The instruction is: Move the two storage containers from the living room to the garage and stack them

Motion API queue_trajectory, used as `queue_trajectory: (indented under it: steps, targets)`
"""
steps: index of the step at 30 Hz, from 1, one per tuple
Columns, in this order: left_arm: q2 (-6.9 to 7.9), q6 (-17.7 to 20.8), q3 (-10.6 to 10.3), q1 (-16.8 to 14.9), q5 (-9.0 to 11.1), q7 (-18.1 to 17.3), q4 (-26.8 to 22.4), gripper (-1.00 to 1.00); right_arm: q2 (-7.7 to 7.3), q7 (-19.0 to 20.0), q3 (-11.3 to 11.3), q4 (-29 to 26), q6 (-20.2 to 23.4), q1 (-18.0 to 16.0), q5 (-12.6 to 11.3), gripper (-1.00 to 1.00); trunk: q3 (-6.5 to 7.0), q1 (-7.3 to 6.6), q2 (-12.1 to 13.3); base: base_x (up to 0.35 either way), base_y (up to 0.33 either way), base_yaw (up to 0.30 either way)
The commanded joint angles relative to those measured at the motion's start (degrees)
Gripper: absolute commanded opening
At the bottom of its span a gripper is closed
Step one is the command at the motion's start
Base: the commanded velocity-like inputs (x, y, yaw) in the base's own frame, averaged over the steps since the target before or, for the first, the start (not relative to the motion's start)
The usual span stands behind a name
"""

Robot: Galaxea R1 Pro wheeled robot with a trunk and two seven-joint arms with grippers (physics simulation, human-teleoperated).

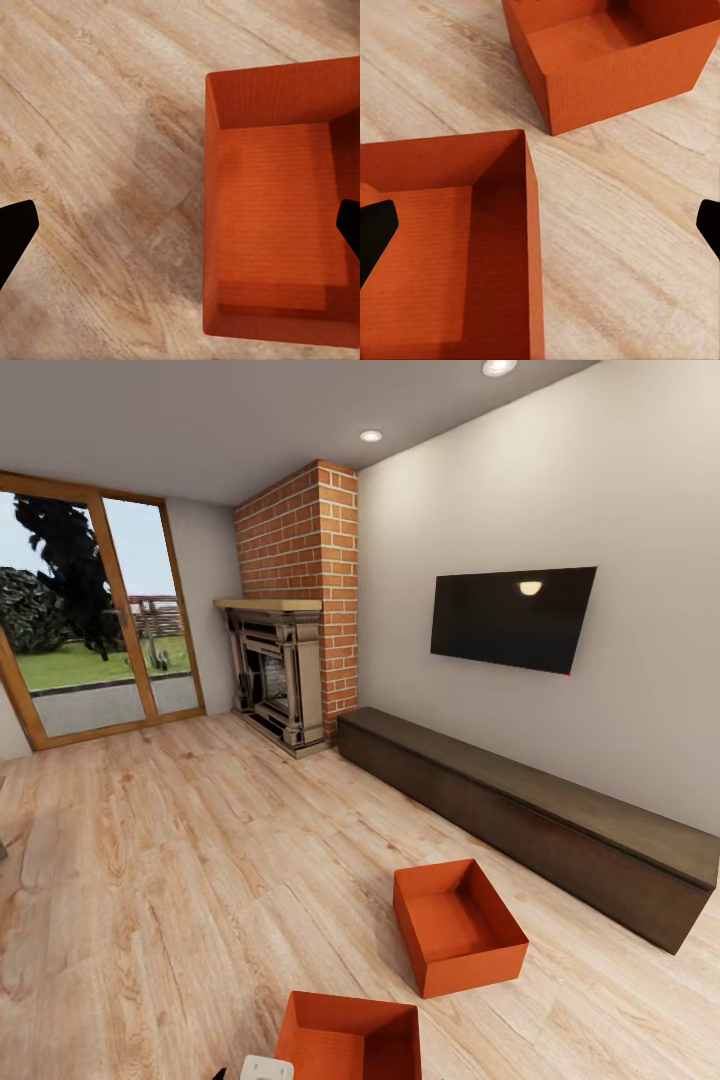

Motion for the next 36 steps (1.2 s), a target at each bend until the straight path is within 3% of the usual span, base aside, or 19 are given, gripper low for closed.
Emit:
queue_trajectory:
  steps: [1,11,36]
  targets:
    - [0.0,-0.06,-0.2,-0.06,-0.43,0.45,0.07,1.0,0.01,0.0,0.21,0.06,-0.23,-0.02,-0.4,1.0,-0.06,0.0,-0.03,0.0,0.0,0.0]
    - [0.0,-0.16,-0.08,-0.12,-0.4,0.37,0.07,1.0,-0.05,0.52,3.82,0.56,-0.39,0.18,-0.09,1.0,-0.06,0.0,-0.03,0.0,0.0,0.0]
    - [0.08,-0.16,0.01,-0.12,-0.35,-0.06,0.07,1.0,-0.07,0.46,4.1,0.59,-0.45,0.46,-0.16,1.0,-0.06,0.0,-0.03,-0.01,0.144,0.0]
